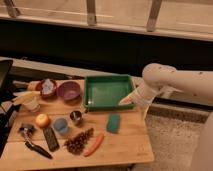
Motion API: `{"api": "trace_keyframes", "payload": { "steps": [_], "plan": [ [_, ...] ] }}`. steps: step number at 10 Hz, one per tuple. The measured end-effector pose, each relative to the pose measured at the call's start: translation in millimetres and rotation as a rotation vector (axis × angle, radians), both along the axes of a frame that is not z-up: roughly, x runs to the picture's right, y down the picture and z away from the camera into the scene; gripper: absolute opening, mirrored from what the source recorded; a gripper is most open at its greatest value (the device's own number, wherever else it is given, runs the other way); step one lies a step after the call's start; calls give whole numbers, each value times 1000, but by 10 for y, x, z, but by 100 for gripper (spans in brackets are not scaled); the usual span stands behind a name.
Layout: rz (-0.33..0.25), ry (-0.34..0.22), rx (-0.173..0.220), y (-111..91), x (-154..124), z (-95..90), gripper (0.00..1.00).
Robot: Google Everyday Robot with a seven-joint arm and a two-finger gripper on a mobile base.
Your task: Place apple in tray
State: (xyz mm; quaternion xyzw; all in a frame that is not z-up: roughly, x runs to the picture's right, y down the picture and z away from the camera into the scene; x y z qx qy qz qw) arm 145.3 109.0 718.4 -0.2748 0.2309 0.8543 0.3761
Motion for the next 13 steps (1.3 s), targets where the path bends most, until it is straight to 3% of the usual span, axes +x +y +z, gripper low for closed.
{"api": "trace_keyframes", "payload": {
  "steps": [4, 6, 9, 13],
  "plan": [
    [1, -1, 0, -1, 0, 1, 80],
    [-15, -27, 4, -23, -37, -5, 80],
    [-74, -99, 12, -195, -516, 39, 80],
    [-187, -213, 35, -456, -1601, -16, 80]
  ]
}}
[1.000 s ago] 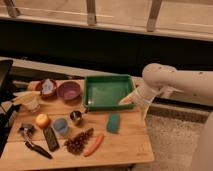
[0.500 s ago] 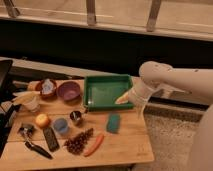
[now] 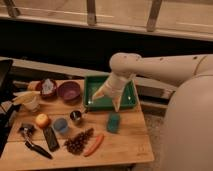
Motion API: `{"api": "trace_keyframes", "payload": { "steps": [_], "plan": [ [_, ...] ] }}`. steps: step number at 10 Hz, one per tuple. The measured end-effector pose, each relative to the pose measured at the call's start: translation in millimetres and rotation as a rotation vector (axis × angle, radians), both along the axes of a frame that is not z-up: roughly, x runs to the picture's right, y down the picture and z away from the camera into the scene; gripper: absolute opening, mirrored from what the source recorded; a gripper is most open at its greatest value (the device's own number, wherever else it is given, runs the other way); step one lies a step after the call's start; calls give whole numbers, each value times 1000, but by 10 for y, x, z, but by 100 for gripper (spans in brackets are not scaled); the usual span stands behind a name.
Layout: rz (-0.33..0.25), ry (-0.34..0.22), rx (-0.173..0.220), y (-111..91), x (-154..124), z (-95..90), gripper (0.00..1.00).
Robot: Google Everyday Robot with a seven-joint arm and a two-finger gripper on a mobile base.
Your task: Place apple in tray
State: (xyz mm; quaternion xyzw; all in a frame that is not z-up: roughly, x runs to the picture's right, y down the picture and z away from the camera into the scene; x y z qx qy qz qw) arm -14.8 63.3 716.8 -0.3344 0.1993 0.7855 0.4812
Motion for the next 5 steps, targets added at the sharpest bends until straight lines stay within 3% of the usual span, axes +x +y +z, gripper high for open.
{"api": "trace_keyframes", "payload": {
  "steps": [2, 5],
  "plan": [
    [-50, -59, 22, -38, -407, -156, 80],
    [-55, -57, 25, -37, -392, -158, 80]
  ]
}}
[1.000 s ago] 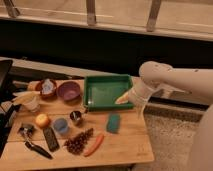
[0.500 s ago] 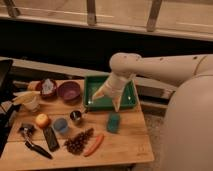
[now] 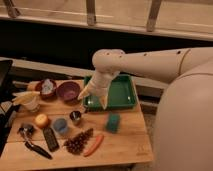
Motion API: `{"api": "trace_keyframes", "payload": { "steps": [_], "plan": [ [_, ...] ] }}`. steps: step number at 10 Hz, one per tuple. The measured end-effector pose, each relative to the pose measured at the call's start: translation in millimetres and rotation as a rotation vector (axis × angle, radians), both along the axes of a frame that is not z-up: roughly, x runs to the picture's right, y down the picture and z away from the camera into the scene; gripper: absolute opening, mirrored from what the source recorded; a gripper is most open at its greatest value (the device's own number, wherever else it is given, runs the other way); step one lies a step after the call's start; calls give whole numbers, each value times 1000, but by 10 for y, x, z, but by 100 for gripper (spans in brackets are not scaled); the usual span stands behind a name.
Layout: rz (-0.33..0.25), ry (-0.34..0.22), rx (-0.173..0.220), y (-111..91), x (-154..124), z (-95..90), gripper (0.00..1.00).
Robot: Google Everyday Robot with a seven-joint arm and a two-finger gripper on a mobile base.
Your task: Place apple in tray
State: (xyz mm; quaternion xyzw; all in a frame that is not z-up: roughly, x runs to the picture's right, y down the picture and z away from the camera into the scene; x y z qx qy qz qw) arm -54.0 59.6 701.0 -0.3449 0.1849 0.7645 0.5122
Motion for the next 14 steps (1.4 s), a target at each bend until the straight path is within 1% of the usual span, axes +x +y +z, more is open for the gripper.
{"api": "trace_keyframes", "payload": {
  "steps": [2, 3, 5, 7, 9, 10, 11, 12, 14],
  "plan": [
    [-4, 4, 2, -15, 19, 23, 80],
    [-16, 4, 11, -73, 12, 64, 80],
    [-73, -25, 38, -321, -166, 230, 80],
    [-130, -58, 57, -479, -503, 340, 80],
    [-202, -112, 87, -630, -1009, 447, 80],
    [-234, -141, 97, -669, -1222, 476, 80],
    [-273, -183, 110, -692, -1492, 477, 80],
    [-307, -229, 107, -651, -1714, 448, 80],
    [-385, -300, 94, -523, -1998, 342, 80]
  ]
}}
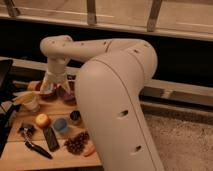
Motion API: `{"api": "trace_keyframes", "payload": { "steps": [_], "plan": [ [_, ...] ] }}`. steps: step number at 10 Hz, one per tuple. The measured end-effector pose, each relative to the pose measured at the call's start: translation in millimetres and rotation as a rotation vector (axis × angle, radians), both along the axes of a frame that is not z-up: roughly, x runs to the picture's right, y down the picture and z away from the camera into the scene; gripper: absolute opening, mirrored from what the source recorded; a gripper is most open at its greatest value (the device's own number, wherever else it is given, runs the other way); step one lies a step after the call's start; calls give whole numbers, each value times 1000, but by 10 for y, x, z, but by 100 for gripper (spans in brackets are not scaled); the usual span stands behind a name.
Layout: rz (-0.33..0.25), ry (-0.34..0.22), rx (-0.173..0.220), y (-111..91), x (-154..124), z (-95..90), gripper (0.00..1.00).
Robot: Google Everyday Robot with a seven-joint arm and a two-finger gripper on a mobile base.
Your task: Place apple in tray
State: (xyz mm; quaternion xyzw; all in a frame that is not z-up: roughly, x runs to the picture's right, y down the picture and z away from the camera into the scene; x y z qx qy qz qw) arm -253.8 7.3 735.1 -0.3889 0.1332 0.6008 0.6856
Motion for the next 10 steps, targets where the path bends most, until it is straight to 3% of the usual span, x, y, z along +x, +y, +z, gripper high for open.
{"api": "trace_keyframes", "payload": {
  "steps": [5, 8, 10],
  "plan": [
    [-6, 5, 15, 14, -10, 25, 80],
    [13, 5, 74, 273, -396, 302, 80],
    [38, 7, 93, 430, -533, 481, 80]
  ]
}}
